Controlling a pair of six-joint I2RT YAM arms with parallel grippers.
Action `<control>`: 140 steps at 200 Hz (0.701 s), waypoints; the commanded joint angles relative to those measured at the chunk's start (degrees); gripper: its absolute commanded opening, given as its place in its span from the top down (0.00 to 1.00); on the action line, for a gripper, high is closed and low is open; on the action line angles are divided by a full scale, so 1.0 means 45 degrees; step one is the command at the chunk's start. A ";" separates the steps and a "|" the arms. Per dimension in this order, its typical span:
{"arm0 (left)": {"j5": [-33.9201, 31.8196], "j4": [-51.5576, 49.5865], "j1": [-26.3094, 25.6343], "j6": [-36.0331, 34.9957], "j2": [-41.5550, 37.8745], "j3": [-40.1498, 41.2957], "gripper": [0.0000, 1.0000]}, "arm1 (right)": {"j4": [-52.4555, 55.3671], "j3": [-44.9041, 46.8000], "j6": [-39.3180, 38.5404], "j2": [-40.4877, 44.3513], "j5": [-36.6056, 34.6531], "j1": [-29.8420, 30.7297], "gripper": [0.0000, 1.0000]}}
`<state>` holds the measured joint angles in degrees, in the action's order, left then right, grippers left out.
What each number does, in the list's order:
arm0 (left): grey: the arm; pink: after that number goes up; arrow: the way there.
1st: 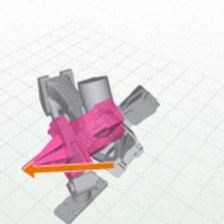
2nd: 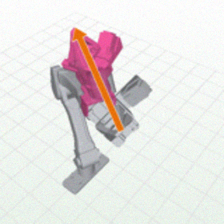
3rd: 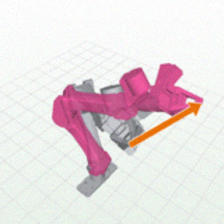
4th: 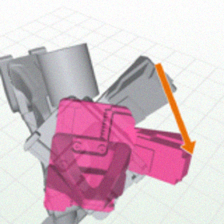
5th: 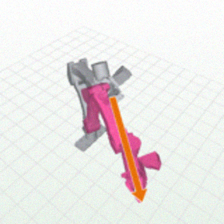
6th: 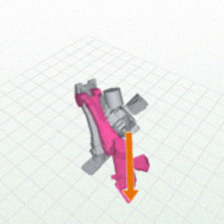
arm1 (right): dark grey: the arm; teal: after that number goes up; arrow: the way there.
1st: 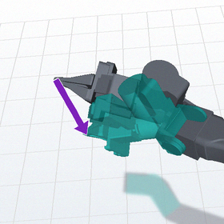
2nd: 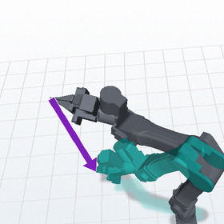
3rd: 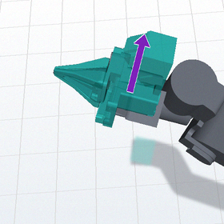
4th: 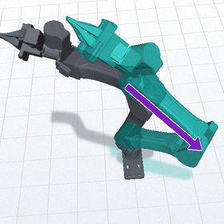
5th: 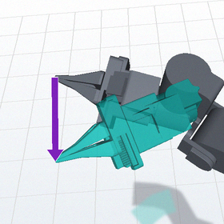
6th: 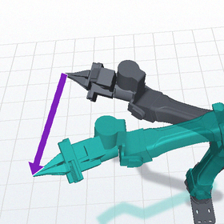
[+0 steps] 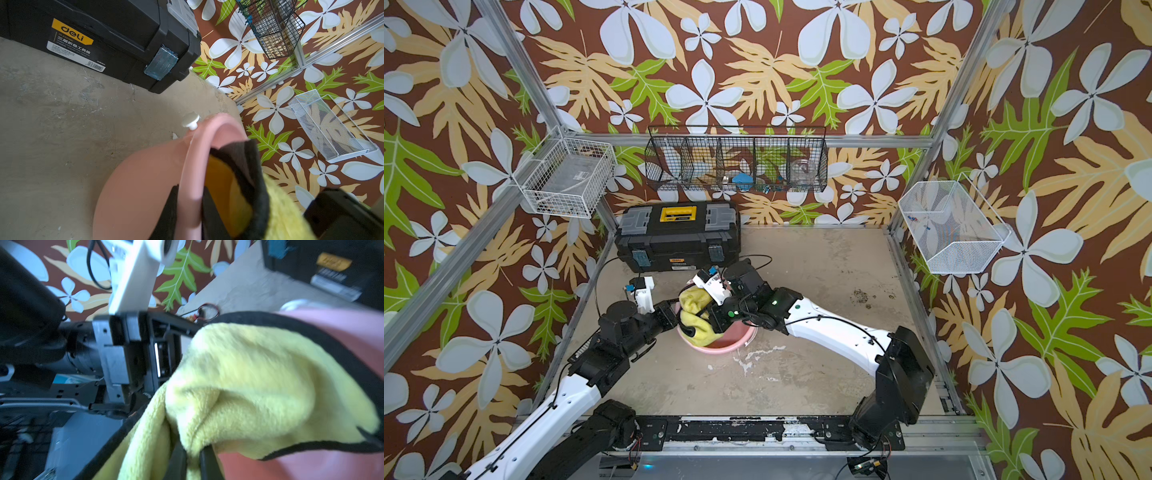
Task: Wipe the inside of the bucket with a cloth
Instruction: Wipe the dirt from the inside of the bucket.
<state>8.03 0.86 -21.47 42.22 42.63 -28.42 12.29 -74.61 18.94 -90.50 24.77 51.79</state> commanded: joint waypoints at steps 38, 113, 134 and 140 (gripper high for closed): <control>0.0792 0.2922 0.0000 -0.0249 -0.0773 0.1181 1.00 | 0.0466 0.0257 -0.1362 -0.0969 -0.6167 0.0053 1.00; 0.0362 0.3890 0.0006 -0.1310 -0.1032 0.1259 1.00 | 0.0072 0.1170 -0.2669 -0.1696 -0.8608 0.0750 1.00; 0.0475 0.3893 0.0002 -0.1686 -0.0451 0.0814 1.00 | 0.0115 0.1247 -0.2906 -0.1742 -0.9041 0.0905 1.00; 0.0495 0.3843 0.0005 -0.1816 -0.0271 0.0673 1.00 | 0.0179 0.1233 -0.2947 -0.1790 -0.9184 0.0925 1.00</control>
<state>11.05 12.88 -21.54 36.91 39.59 -23.29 11.70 -69.30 7.68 -98.13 -10.72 55.61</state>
